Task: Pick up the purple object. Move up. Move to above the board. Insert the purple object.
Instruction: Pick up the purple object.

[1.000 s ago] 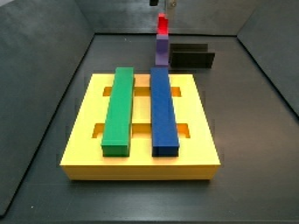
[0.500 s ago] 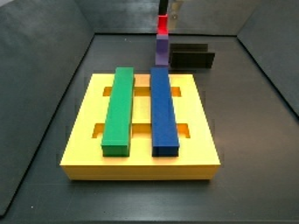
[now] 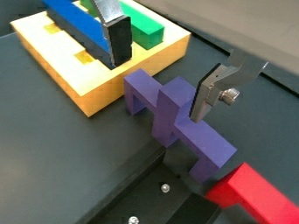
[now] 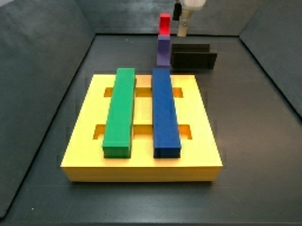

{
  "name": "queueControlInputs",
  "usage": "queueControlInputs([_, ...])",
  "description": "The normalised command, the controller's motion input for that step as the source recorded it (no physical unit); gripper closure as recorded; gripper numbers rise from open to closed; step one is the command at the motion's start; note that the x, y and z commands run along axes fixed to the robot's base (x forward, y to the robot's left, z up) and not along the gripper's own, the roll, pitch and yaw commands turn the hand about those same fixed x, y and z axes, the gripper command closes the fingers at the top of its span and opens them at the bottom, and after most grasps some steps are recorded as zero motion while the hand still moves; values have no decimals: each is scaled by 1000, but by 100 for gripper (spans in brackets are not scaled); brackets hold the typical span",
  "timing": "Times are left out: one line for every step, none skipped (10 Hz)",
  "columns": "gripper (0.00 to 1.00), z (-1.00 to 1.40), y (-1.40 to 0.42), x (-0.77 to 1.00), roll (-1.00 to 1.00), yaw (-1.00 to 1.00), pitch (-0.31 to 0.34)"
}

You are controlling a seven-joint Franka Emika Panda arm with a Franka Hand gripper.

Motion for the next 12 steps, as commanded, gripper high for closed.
queueControlInputs([0, -197, 0, 29, -127, -569, 220])
queueControlInputs([0, -254, -3, 0, -126, -543, 156])
queueControlInputs([0, -403, 0, 0, -103, -443, 54])
queueControlInputs([0, -480, 0, 0, -126, -117, 0])
queueControlInputs([0, -443, 0, -89, -213, -46, 0])
queueControlInputs([0, -397, 0, -160, -231, 0, 0])
queueControlInputs([0, -306, 0, -203, -233, 0, 20])
queueControlInputs([0, -151, 9, -209, -226, 0, 57])
queueControlInputs([0, -69, 91, -197, -196, 0, 56])
queueControlInputs([0, 0, 134, -89, -160, 0, 40])
queueControlInputs([0, 0, 157, -77, -143, 0, 59])
queueControlInputs([0, 0, 160, -100, -116, 0, 26])
